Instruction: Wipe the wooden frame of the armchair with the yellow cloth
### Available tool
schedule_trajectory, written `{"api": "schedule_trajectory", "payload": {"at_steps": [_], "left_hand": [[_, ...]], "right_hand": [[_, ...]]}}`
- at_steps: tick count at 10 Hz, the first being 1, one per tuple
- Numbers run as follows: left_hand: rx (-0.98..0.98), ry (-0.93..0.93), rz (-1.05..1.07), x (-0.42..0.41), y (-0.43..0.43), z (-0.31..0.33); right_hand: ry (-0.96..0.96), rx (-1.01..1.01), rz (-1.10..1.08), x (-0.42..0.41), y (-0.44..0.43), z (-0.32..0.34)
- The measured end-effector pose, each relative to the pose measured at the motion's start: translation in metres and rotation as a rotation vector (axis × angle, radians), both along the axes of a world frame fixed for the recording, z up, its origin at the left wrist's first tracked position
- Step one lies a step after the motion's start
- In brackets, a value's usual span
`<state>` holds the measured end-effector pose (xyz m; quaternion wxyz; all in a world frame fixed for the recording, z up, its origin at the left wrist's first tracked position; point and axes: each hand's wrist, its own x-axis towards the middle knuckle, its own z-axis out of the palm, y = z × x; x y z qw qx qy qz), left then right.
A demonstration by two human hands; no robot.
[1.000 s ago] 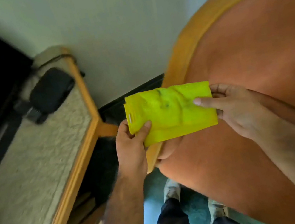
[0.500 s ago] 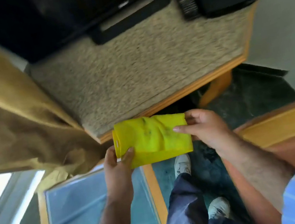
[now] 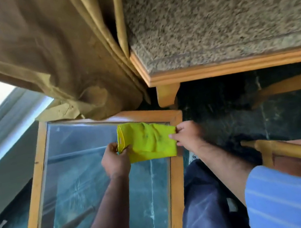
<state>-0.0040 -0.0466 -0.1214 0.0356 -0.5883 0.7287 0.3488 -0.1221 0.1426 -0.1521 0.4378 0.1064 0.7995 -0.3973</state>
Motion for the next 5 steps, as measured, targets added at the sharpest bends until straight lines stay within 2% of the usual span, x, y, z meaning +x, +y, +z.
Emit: {"api": "schedule_trajectory", "payload": {"at_steps": [1,3,4,5], "left_hand": [[-0.031,-0.031,-0.035,-0.004,-0.007,-0.015],[-0.315,-0.341,-0.485,-0.012,-0.008,-0.028],[-0.484,-0.375,-0.665,-0.011,0.0,-0.012],[-0.541,-0.245,-0.686,-0.007,0.012,0.01]], "right_hand": [[0.103,0.065,0.044,-0.003,-0.01,-0.015],[0.603,0.507,0.487,0.005,-0.011,-0.013],[0.87,0.444,0.77,0.012,-0.004,0.013],[0.924,0.292,0.96,0.021,-0.003,0.037]]}}
